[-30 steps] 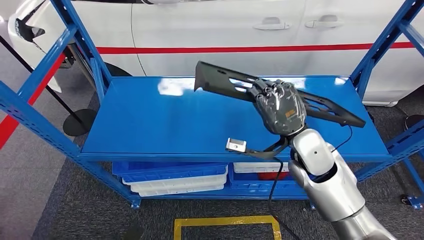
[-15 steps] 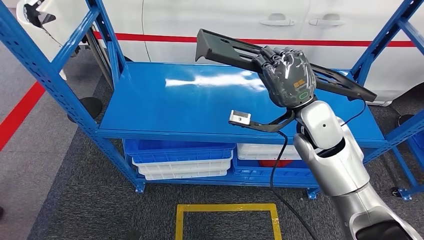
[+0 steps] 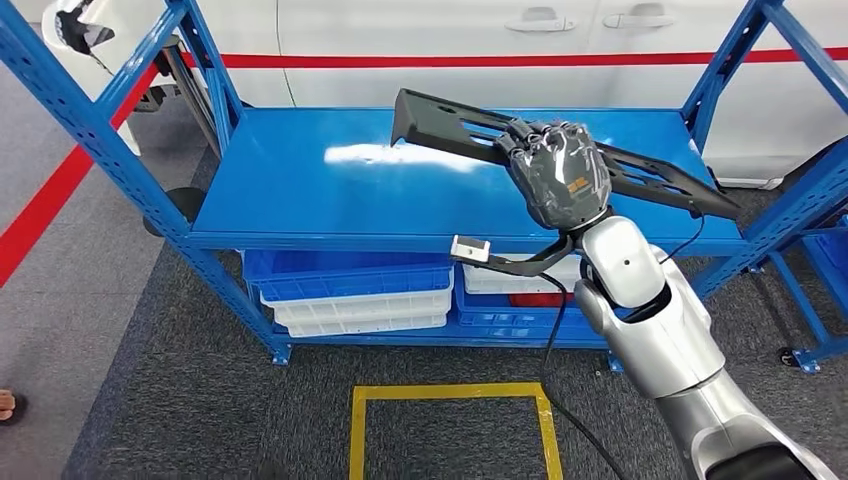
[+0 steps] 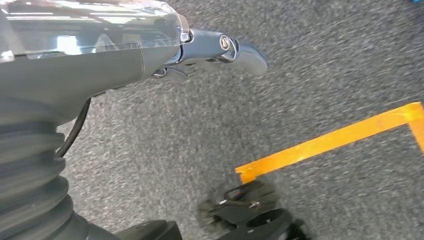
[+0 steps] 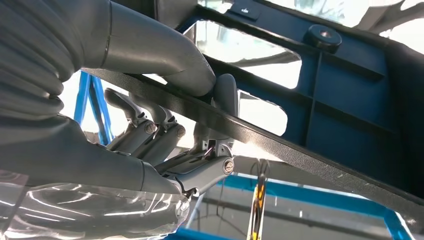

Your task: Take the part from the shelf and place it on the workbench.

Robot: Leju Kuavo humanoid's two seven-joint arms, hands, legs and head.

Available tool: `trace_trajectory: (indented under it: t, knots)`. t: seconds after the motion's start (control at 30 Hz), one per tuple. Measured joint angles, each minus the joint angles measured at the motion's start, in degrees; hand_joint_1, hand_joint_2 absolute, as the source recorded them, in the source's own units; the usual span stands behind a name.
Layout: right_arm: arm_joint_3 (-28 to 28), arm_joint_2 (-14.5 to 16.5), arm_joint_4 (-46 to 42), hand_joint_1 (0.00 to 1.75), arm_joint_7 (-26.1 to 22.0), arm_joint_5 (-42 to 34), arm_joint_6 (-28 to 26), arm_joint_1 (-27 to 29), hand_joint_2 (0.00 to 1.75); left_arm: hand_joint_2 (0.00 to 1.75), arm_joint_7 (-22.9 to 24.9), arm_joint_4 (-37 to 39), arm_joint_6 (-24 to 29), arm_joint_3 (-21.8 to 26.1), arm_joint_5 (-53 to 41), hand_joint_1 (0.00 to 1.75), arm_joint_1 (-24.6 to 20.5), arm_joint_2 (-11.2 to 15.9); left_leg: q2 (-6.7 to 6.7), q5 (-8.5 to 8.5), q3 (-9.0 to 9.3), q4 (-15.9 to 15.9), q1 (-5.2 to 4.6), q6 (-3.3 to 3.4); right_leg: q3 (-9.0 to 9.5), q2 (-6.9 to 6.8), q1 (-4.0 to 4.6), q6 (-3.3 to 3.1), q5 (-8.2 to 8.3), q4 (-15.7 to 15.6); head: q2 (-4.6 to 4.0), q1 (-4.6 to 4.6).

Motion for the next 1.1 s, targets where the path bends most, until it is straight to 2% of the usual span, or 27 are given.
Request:
trace_trajectory:
  t: [0.03, 0.07, 0.13, 0.2, 0.23, 0.27, 0.33, 0.37, 0.4, 0.47, 0.5, 0.53, 0.57, 0.6, 0.63, 0.7, 0.73, 0.8, 0.83, 0.87, 0.9, 0.93, 0.97, 1.0, 1.03, 1.07, 1.1]
  knots:
    - [0.16, 0.08, 0.2, 1.75, 0.09, 0.16, -0.03, 0.42, 1.75, 1.75, 0.01, 0.0, -0.01, 0.0, -0.1, 0.0, 0.04, 0.01, 0.0, 0.15, 0.34, 1.54, 0.02, -0.09, -0.74, -0.03, 0.01, 0.05, 0.5, 0.11, 0.0, 0.0]
    - [0.31, 0.11, 0.34, 1.75, 0.17, 0.28, -0.1, 0.88, 1.75, 1.75, 0.04, 0.0, -0.01, 0.01, -0.2, 0.0, 0.08, 0.01, 0.0, 1.38, 1.67, 0.96, 0.03, -0.08, -1.45, -0.04, 0.01, 0.14, 0.96, 0.26, 0.0, 0.0]
    - [0.54, 0.13, 0.5, 1.75, 0.31, 0.49, -0.28, 1.77, 1.75, 1.75, 0.12, 0.0, -0.02, 0.01, -0.36, 0.0, 0.1, 0.02, -0.03, 4.16, 6.86, -5.58, 0.01, 0.23, -2.65, -0.03, 0.01, 0.43, 1.76, 0.59, 0.0, -0.01]
    - [0.66, 0.13, 0.52, 1.75, 0.4, 0.59, -0.56, 2.39, 1.75, 1.75, 0.15, 0.01, 0.01, 0.01, -0.41, 0.0, 0.03, 0.03, -0.12, 4.13, 12.03, -13.49, -0.26, 0.87, -3.35, -0.01, 0.06, 0.97, 2.61, 0.69, 0.0, 0.0]
    - [0.68, 0.13, 0.54, 1.75, 0.43, 0.61, -0.74, 2.64, 1.75, 1.75, 0.16, 0.01, 0.03, 0.01, -0.42, 0.0, 0.03, 0.04, -0.18, 3.72, 13.25, -15.67, -0.44, 1.19, -3.46, -0.02, 0.04, 1.29, 3.11, 0.55, 0.0, 0.0]
    - [0.71, 0.13, 0.56, 1.75, 0.45, 0.61, -0.94, 2.86, 1.75, 1.75, 0.19, 0.01, 0.05, 0.01, -0.41, 0.0, 0.08, 0.04, -0.21, 3.63, 13.64, -16.61, -0.62, 1.47, -3.53, -0.02, 0.02, 1.63, 3.68, 0.33, 0.0, 0.01]
    - [0.79, 0.12, 0.63, 1.75, 0.45, 0.63, -1.25, 3.32, 1.75, 1.75, 0.26, 0.02, 0.08, 0.03, -0.38, 0.0, 0.21, 0.02, -0.07, 4.75, 12.99, -17.12, -0.39, 2.22, -3.81, 0.1, 0.06, 2.26, 3.94, 0.14, 0.0, 0.01]
    - [0.82, 0.11, 0.67, 1.75, 0.44, 0.63, -1.36, 3.54, 1.75, 1.75, 0.29, 0.03, 0.09, 0.05, -0.36, 0.0, 0.23, 0.01, 0.07, 5.42, 12.56, -17.39, -0.23, 2.74, -4.28, 0.23, 0.11, 2.47, 2.69, 1.02, 0.0, 0.02]
    - [0.86, 0.09, 0.73, 1.75, 0.43, 0.64, -1.42, 3.73, 1.75, 1.75, 0.3, 0.04, 0.09, 0.07, -0.35, 0.0, 0.22, -0.02, 0.2, 6.17, 11.94, -17.57, -0.08, 3.16, -5.07, 0.35, 0.13, 2.63, 0.37, 3.12, 0.0, 0.03]
    - [0.95, 0.08, 0.86, 1.75, 0.41, 0.64, -1.48, 4.07, 1.75, 1.75, 0.31, 0.04, 0.08, 0.1, -0.34, 0.0, 0.23, -0.03, 0.31, 7.41, 10.3, -17.25, -0.21, 3.59, -7.07, 0.5, 0.02, 2.74, -5.33, 10.35, 0.0, 0.04]
    - [0.99, 0.07, 0.92, 1.75, 0.41, 0.64, -1.49, 4.27, 1.75, 1.75, 0.31, 0.04, 0.07, 0.12, -0.35, 0.0, 0.27, -0.03, 0.32, 7.93, 9.34, -16.96, -0.28, 3.55, -7.78, 0.51, 0.0, 2.8, -6.98, 14.01, 0.0, 0.04]
    - [1.03, 0.07, 0.98, 1.75, 0.41, 0.65, -1.49, 4.5, 1.75, 1.75, 0.31, 0.04, 0.08, 0.14, -0.35, 0.0, 0.3, -0.03, 0.32, 8.4, 8.39, -16.61, -0.32, 3.52, -7.82, 0.52, -0.01, 2.84, -7.27, 16.37, 0.0, 0.04]
    - [1.06, 0.07, 1.03, 1.75, 0.41, 0.65, -1.49, 4.68, 1.75, 1.75, 0.31, 0.04, 0.08, 0.16, -0.35, 0.0, 0.31, -0.03, 0.33, 8.83, 7.4, -16.21, -0.33, 3.45, -6.95, 0.52, -0.01, 2.85, -6.41, 16.89, 0.0, 0.04]
    - [1.08, 0.07, 1.08, 1.75, 0.41, 0.65, -1.49, 4.78, 1.75, 1.75, 0.31, 0.04, 0.08, 0.17, -0.35, 0.0, 0.31, -0.03, 0.33, 9.23, 6.43, -15.75, -0.32, 3.33, -4.98, 0.51, -0.03, 2.81, -4.91, 15.2, 0.0, 0.04]
    - [1.09, 0.08, 1.1, 1.75, 0.41, 0.66, -1.5, 4.81, 1.75, 1.75, 0.32, 0.04, 0.08, 0.19, -0.35, 0.0, 0.31, -0.03, 0.32, 9.59, 5.55, -15.27, -0.3, 3.16, -2.3, 0.52, -0.04, 2.72, -3.92, 11.86, 0.0, 0.04]
    - [1.09, 0.09, 1.09, 1.75, 0.41, 0.66, -1.52, 4.8, 1.75, 1.75, 0.31, 0.04, 0.09, 0.22, -0.36, 0.0, 0.3, -0.03, 0.27, 10.38, 4.29, -14.67, -0.43, 2.64, 2.77, 0.61, 0.19, 2.31, -4.13, 4.44, 0.0, 0.03]
    - [1.1, 0.09, 1.08, 1.75, 0.42, 0.68, -1.55, 4.77, 1.75, 1.75, 0.31, 0.04, 0.11, 0.23, -0.37, 0.0, 0.31, -0.03, 0.24, 10.83, 4.05, -14.63, -0.49, 2.35, 3.96, 0.69, 0.33, 2.06, -4.7, 2.24, 0.0, 0.02]
    - [1.12, 0.1, 1.12, 1.75, 0.42, 0.74, -1.51, 4.73, 1.75, 1.75, 0.3, 0.05, 0.21, 0.24, -0.59, 0.0, 0.36, -0.03, 0.19, 11.81, 3.76, -15.03, -0.56, 1.7, 3.9, 0.79, 0.44, 1.33, -4.37, 1.19, 0.0, -0.01]
    - [1.14, 0.11, 1.18, 1.75, 0.39, 0.74, -1.4, 4.68, 1.75, 1.75, 0.31, 0.06, 0.29, 0.24, -0.79, 0.0, 0.39, -0.03, 0.15, 11.76, 3.48, -14.93, -0.51, 1.37, 3.56, 0.7, 0.33, 0.9, -3.89, 0.92, 0.0, -0.01]
    - [1.18, 0.12, 1.24, 1.75, 0.36, 0.66, -1.22, 4.68, 1.75, 1.75, 0.31, 0.07, 0.39, 0.24, -1.04, 0.0, 0.43, -0.03, 0.11, 10.82, 3.0, -14.28, -0.46, 1.0, 3.11, 0.59, 0.23, 0.37, -3.35, 0.79, 0.0, -0.01]
    - [1.23, 0.14, 1.29, 1.75, 0.32, 0.47, -0.99, 4.72, 1.75, 1.75, 0.32, 0.07, 0.46, 0.24, -1.25, 0.0, 0.48, -0.03, 0.07, 8.91, 2.31, -12.65, -0.39, 0.65, 2.59, 0.46, 0.09, -0.11, -2.76, 0.63, 0.0, -0.01]
    - [1.28, 0.15, 1.35, 1.75, 0.27, 0.18, -0.76, 4.76, 1.75, 1.75, 0.32, 0.07, 0.49, 0.24, -1.45, 0.0, 0.5, -0.03, 0.07, 6.13, 1.4, -9.77, -0.22, 0.33, 1.97, 0.35, 0.1, -0.42, -2.19, 0.58, 0.0, -0.01]
    - [1.33, 0.16, 1.42, 1.75, 0.24, -0.15, -0.55, 4.86, 1.75, 1.75, 0.32, 0.07, 0.48, 0.24, -1.64, 0.0, 0.5, -0.03, 0.08, 3.38, 0.39, -6.09, -0.12, 0.05, 1.28, 0.33, 0.14, -0.61, -1.63, 0.59, 0.0, -0.01]
    - [1.37, 0.17, 1.48, 1.75, 0.19, -0.43, -0.4, 5.04, 1.75, 1.75, 0.32, 0.07, 0.43, 0.23, -1.8, 0.0, 0.49, -0.03, 0.1, 1.49, -0.46, -2.31, -0.01, -0.19, 0.55, 0.31, 0.19, -0.66, -1.07, 0.61, 0.0, -0.01]
    - [1.4, 0.17, 1.55, 1.75, 0.12, -0.65, -0.33, 5.35, 1.75, 1.75, 0.32, 0.07, 0.39, 0.22, -1.99, 0.0, 0.49, -0.03, 0.1, 0.91, -0.79, 0.57, 0.06, -0.34, -0.18, 0.32, 0.22, -0.63, -0.5, 0.63, 0.0, -0.01]
    - [1.42, 0.14, 1.6, 1.75, 0.04, -0.81, -0.34, 5.85, 1.75, 1.75, 0.32, 0.07, 0.37, 0.22, -2.19, 0.0, 0.49, -0.02, 0.11, 1.65, -0.26, 1.66, 0.1, -0.39, -0.83, 0.33, 0.25, -0.54, 0.0, 0.66, 0.0, -0.01]
    - [1.43, 0.05, 1.63, 1.75, -0.04, -0.95, -0.44, 6.53, 1.75, 1.75, 0.32, 0.07, 0.38, 0.22, -2.32, 0.0, 0.49, -0.02, 0.11, 3.2, 1.4, 0.53, 0.12, -0.31, -1.42, 0.34, 0.27, -0.41, 0.49, 0.69, 0.0, -0.01]
